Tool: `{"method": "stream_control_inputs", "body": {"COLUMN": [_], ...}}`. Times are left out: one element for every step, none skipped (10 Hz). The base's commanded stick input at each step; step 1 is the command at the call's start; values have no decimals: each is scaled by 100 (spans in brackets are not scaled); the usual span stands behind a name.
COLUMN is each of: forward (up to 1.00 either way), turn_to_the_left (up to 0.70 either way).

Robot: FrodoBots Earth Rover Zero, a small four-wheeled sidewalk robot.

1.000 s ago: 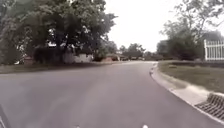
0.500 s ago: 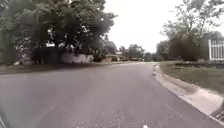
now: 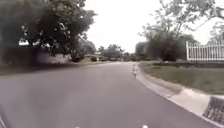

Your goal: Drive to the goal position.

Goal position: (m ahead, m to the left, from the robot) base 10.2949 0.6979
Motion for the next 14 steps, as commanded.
{"method": "stream_control_inputs", "body": {"forward": [70,70,70,70,70,70,70,70,70,70,70,70,70,70], "turn_to_the_left": [0,0,0,0,0,0,0,0,0,0,0,0,0,0]}}
